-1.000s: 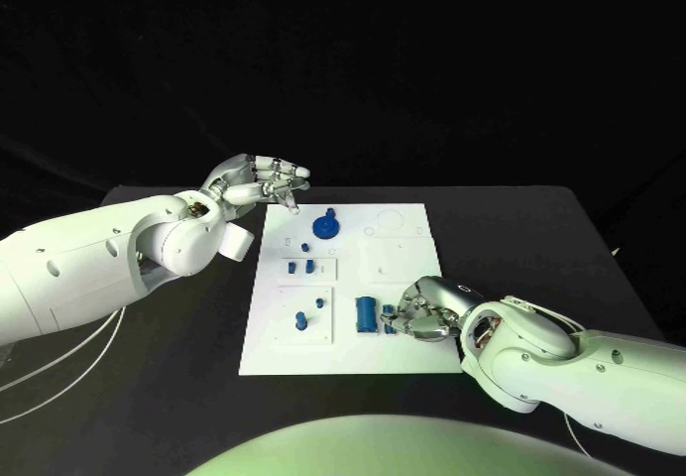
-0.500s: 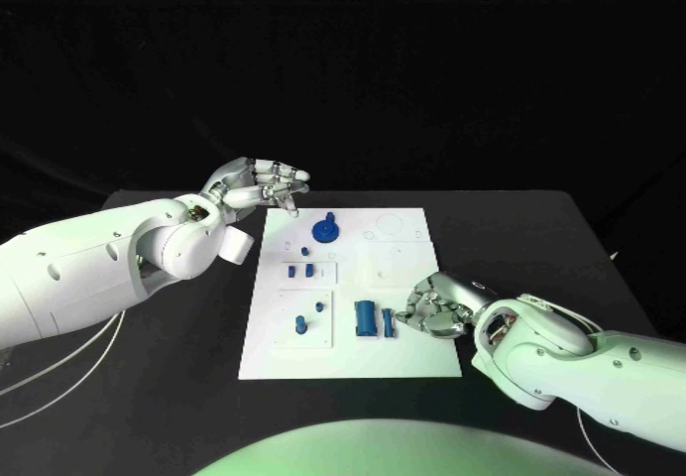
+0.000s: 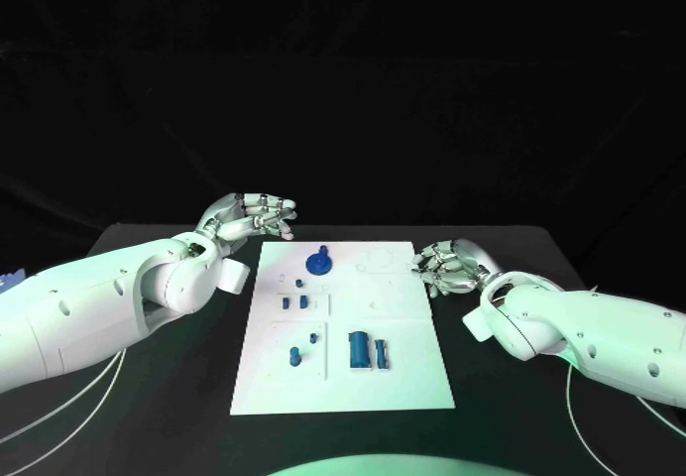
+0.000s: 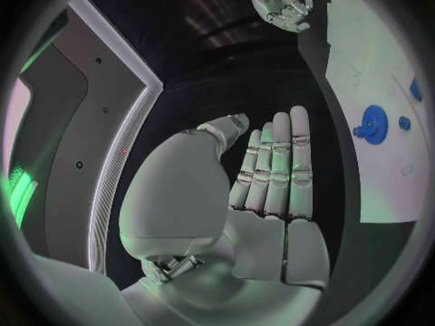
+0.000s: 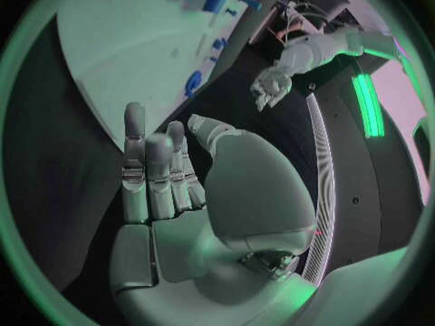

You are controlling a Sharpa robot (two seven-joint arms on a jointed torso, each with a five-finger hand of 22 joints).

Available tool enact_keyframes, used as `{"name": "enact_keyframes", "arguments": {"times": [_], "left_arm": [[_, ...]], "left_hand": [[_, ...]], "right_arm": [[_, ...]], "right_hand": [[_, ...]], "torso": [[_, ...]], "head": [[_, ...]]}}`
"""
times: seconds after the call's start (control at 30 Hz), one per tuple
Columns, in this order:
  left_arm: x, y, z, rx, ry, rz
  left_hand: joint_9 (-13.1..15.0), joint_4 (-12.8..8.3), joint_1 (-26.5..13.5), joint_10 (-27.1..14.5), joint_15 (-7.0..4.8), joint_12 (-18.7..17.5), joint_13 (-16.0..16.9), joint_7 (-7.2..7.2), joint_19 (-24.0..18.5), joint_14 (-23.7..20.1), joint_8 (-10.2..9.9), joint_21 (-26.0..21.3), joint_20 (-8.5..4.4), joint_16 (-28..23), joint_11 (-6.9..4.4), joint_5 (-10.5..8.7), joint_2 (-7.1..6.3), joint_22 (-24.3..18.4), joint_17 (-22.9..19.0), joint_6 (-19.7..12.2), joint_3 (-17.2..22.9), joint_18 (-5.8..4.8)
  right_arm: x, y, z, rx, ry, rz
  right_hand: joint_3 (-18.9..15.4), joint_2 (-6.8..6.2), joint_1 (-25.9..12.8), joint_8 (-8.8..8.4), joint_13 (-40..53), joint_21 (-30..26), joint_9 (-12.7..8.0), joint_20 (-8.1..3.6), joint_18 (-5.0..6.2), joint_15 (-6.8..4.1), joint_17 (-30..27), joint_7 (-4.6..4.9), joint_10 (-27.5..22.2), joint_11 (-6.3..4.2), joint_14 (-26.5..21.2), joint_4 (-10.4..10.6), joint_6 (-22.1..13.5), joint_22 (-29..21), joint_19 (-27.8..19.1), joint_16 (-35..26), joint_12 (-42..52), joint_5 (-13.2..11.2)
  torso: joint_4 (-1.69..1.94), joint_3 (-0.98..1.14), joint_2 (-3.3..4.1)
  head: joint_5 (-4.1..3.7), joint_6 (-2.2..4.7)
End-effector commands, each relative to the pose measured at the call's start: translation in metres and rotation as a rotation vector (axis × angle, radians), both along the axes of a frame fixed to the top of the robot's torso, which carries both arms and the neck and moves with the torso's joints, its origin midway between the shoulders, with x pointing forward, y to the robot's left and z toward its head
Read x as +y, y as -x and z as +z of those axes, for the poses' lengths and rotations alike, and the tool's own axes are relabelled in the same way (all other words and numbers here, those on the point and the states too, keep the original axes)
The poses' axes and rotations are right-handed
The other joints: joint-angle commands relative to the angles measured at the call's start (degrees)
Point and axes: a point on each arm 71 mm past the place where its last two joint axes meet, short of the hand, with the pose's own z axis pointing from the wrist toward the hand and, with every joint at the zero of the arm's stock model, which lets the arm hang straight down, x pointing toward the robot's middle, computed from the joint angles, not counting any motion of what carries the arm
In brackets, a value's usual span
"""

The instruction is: Assemble the parts on the task board

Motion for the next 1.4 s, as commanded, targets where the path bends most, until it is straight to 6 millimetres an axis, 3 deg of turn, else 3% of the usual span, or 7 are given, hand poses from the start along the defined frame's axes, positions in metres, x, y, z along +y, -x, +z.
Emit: {"name": "enact_keyframes", "arguments": {"times": [0.03,0.47,0.5,0.73,0.77,0.8,1.4], "left_arm": [[0.006,-0.006,-0.003,-0.028,0.074,0.094],[0.012,-0.021,-0.036,-0.001,0.144,0.230],[0.009,-0.020,-0.037,0.021,0.093,0.180],[0.001,-0.015,-0.035,0.016,0.084,0.199],[-0.001,-0.013,-0.034,0.015,0.081,0.204],[-0.004,-0.012,-0.033,0.013,0.078,0.210],[-0.057,0.038,-0.011,-0.029,0.005,0.353]], "left_hand": [[-0.1,0.2,-0.9,-0.9,1.15,-1.5,-0.5,0.12,-2.6,-2.5,0.3,-3.8,1.21,-5.0,0.46,-0.06,-0.07,-2.0,-2.1,-1.3,0.9,-0.41],[-1.2,0.5,-2.2,-3.0,6.14,-13.5,-0.7,-1.82,-9.9,-10.3,-2.2,-26.8,7.50,-28.2,3.67,-0.18,-0.05,-16.1,-8.8,-4.3,1.9,-0.39],[-9.1,-5.6,-25.3,-56.1,-4.54,-20.5,-4.3,-12.03,-53.8,-53.9,-20.1,-36.4,-9.10,-45.1,-8.38,-13.65,10.93,-20.6,-16.5,-48.4,-28.6,-10.21],[-9.1,-5.6,-37.2,-56.1,-4.54,-20.5,-4.3,-12.03,-53.8,-53.9,-20.1,-36.4,-9.10,-45.1,-8.38,-13.65,10.93,-20.6,-16.5,-48.4,-28.6,-10.21],[-9.1,-5.6,-38.9,-56.1,-4.54,-20.5,-4.3,-12.03,-53.8,-53.9,-20.1,-36.4,-9.10,-45.1,-8.38,-13.65,10.93,-20.6,-16.5,-48.4,-28.6,-10.21],[-9.1,-5.6,-80.1,-56.1,-4.54,-20.5,-4.3,-12.03,-53.8,-53.9,-20.1,-36.4,-9.10,-45.1,-8.38,-13.65,10.93,-20.6,-16.5,-48.4,-28.6,-10.21],[-9.1,-5.6,-80.1,-56.1,-4.54,-20.5,-4.3,-12.03,-53.8,-53.9,-20.1,-36.4,-9.10,-45.1,-8.38,-13.65,10.93,-20.6,-16.5,-48.4,-28.6,-10.21]], "right_arm": [[-0.008,-0.018,0.003,0.027,-0.323,-0.093],[-0.012,-0.062,0.005,-0.009,-0.480,-0.102],[-0.015,-0.060,0.003,-0.005,-0.372,-0.147],[-0.007,-0.053,0.008,-0.024,-0.405,-0.165],[-0.004,-0.051,0.010,-0.030,-0.415,-0.171],[-0.001,-0.049,0.012,-0.035,-0.425,-0.177],[0.040,-0.002,0.052,-0.112,-0.576,-0.294]], "right_hand": [[2.0,-0.15,0.3,-0.78,-6.0,-3.8,-1.5,1.13,0.22,1.16,-5.7,1.00,-3.0,0.98,-6.0,-0.9,-0.5,-3.1,-3.5,-7.8,-5.1,-0.6],[6.4,0.43,-4.0,-8.20,-38.6,-11.3,-12.2,7.16,0.77,6.01,-23.8,2.30,1.2,4.09,-12.1,-4.5,2.9,-29.6,-14.5,-41.1,-26.0,-2.8],[-26.5,8.46,-25.6,-21.22,-49.0,-14.8,-38.2,-6.38,-9.75,-0.87,-44.3,-9.74,-54.5,-5.20,-69.0,-7.2,-43.6,-63.2,-66.0,-59.7,-38.8,-10.6],[-26.5,8.46,-36.5,-21.22,-49.0,-14.8,-38.2,-6.38,-9.75,-0.87,-44.3,-9.74,-54.5,-5.20,-69.0,-7.2,-43.6,-63.2,-66.0,-59.7,-38.8,-10.6],[-26.5,8.46,-76.8,-21.22,-49.0,-14.8,-38.2,-6.38,-9.75,-0.87,-44.3,-9.74,-54.5,-5.20,-69.0,-7.2,-43.6,-63.2,-66.0,-59.7,-38.8,-10.6],[-26.5,8.46,-76.8,-21.22,-49.0,-14.8,-38.2,-6.38,-9.75,-0.87,-44.3,-9.74,-54.5,-5.20,-69.0,-7.2,-43.6,-63.2,-66.0,-59.7,-38.8,-10.6],[-26.5,8.46,-76.8,-21.22,-49.0,-14.8,-38.2,-6.38,-9.75,-0.87,-44.3,-9.74,-54.5,-5.20,-69.0,-7.2,-43.6,-63.2,-66.0,-59.7,-38.8,-10.6]], "torso": [[0.46,-0.69,-1.10],[1.08,-0.62,-2.47],[0.91,-0.81,-2.15],[1.54,0.24,-2.10],[1.72,0.54,-2.09],[1.92,0.87,-2.07],[2.81,2.37,-2.00]], "head": [[-0.71,2.10],[-0.68,4.85],[-0.91,4.52],[-0.72,6.15],[-0.66,6.64],[-0.60,7.15],[-0.34,9.49]]}}
